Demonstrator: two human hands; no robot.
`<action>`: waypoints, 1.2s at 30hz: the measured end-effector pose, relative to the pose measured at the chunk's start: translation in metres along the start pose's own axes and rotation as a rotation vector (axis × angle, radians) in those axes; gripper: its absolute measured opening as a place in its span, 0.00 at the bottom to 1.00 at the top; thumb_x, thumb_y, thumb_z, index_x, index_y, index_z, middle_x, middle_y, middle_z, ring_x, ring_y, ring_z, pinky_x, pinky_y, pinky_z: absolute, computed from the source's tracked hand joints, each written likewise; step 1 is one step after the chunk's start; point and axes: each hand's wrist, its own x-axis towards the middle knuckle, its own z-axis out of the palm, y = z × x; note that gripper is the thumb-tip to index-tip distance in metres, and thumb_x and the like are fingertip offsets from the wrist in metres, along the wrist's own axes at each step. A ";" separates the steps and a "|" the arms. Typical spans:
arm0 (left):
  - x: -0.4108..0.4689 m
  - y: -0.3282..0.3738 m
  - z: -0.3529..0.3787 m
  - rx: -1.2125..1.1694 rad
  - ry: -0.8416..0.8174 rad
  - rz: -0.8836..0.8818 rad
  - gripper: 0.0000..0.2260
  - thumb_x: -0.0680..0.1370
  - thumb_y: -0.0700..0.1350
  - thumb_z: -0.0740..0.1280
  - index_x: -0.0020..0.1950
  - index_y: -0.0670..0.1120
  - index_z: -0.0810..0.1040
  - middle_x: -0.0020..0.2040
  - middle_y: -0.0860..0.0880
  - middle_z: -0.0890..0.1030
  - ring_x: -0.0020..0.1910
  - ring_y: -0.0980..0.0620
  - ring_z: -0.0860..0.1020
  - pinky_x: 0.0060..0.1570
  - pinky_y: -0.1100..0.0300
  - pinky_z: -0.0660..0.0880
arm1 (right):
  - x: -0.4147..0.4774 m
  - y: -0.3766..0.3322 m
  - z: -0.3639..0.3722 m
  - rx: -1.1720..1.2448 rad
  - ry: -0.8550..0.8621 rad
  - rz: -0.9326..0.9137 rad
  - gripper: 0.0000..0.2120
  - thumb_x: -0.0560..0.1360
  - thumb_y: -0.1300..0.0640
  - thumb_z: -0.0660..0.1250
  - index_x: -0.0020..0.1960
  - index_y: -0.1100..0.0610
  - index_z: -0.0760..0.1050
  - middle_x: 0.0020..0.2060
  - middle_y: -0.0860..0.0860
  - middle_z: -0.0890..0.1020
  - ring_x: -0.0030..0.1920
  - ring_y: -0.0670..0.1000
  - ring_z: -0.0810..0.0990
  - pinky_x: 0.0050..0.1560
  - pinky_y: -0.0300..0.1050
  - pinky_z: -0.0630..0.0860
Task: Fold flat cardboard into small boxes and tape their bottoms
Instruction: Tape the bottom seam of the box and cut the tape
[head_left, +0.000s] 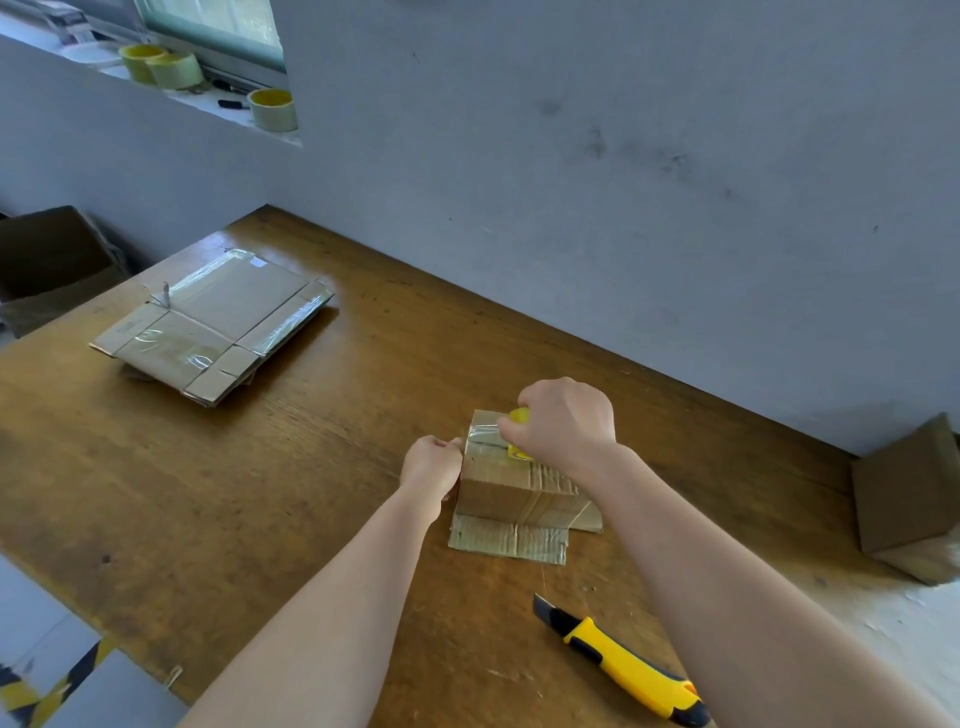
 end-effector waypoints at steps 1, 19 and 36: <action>-0.001 0.001 0.001 0.004 -0.016 -0.023 0.15 0.82 0.49 0.59 0.64 0.42 0.72 0.47 0.46 0.77 0.40 0.51 0.73 0.41 0.55 0.74 | 0.000 0.000 0.000 0.003 -0.001 0.001 0.17 0.76 0.44 0.62 0.34 0.53 0.73 0.29 0.47 0.75 0.30 0.47 0.74 0.28 0.38 0.67; -0.024 -0.013 0.011 0.138 0.298 0.546 0.14 0.82 0.42 0.59 0.68 0.47 0.68 0.53 0.49 0.81 0.48 0.53 0.77 0.44 0.60 0.77 | -0.001 0.003 0.001 0.026 0.007 -0.005 0.17 0.75 0.43 0.63 0.33 0.53 0.73 0.29 0.47 0.74 0.30 0.47 0.71 0.28 0.39 0.67; -0.028 -0.003 0.011 0.331 0.200 0.473 0.16 0.84 0.51 0.52 0.59 0.48 0.77 0.46 0.50 0.80 0.42 0.53 0.77 0.44 0.54 0.76 | -0.001 0.005 0.000 0.037 0.015 -0.012 0.19 0.76 0.43 0.62 0.31 0.53 0.69 0.29 0.47 0.73 0.28 0.47 0.69 0.26 0.39 0.63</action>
